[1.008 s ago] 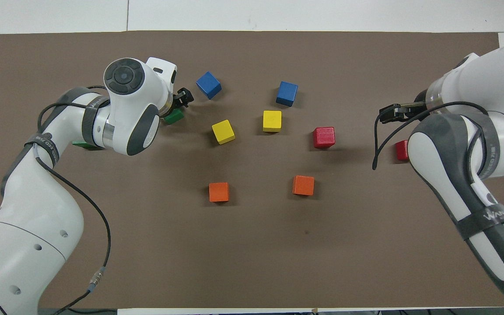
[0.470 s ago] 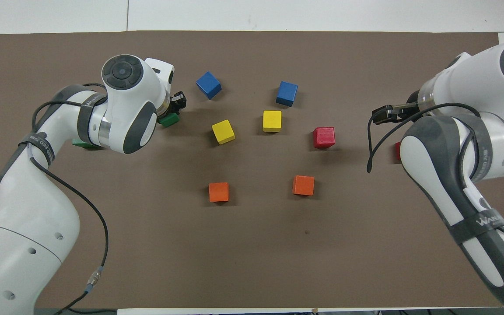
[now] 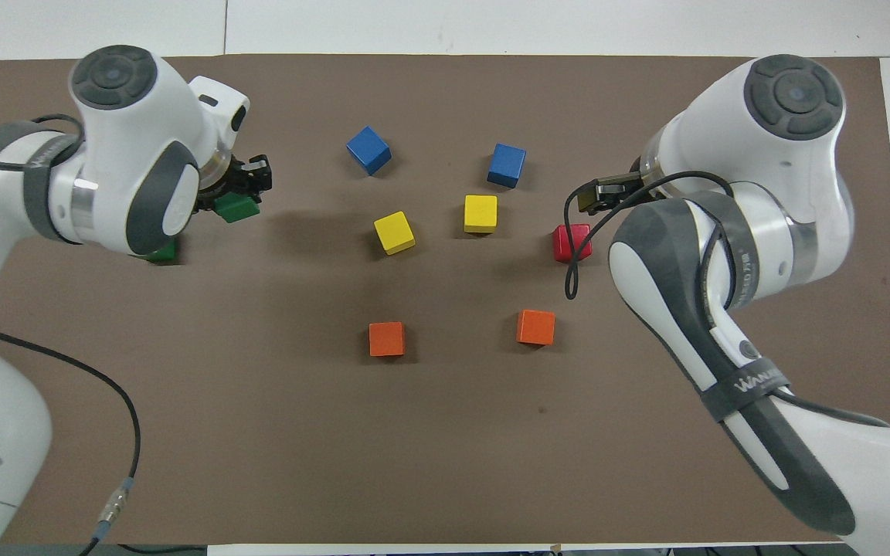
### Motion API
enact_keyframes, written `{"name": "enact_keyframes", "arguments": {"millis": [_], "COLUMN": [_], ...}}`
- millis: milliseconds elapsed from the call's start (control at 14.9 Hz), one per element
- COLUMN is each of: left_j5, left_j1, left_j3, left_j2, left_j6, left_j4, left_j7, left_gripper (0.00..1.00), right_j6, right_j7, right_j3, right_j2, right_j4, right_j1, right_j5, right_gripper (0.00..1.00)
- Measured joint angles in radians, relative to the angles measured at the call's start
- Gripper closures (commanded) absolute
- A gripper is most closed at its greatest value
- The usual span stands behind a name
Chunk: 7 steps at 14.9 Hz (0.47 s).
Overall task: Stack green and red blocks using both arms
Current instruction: 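Carry the green cube onto the first green while the right gripper carries red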
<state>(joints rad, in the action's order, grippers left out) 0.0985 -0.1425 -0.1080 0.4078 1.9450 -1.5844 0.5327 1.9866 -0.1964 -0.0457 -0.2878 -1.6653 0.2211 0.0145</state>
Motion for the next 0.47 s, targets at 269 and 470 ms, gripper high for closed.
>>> {"name": "enact_keyframes", "arguments": {"millis": [269, 470], "left_j5": [-0.035, -0.038], "left_j1": [0.117, 0.161], "left_j3": [0.001, 0.002], "left_j2": [-0.101, -0.109], "left_j6": [-0.04, -0.04], "left_j4": [-0.062, -0.075], "left_j7": [-0.244, -0.401], "left_gripper": [1.0, 1.0], "right_j6": [0.0, 0.025], "right_j7": [-0.035, -0.06], "right_j3": [0.0, 0.002], "right_j2": [-0.077, -0.101], "right_j4": [0.03, 0.036], "right_j1": [0.05, 0.049], "right_j5": [0.006, 0.006], "right_gripper": [0.0, 0.0]}}
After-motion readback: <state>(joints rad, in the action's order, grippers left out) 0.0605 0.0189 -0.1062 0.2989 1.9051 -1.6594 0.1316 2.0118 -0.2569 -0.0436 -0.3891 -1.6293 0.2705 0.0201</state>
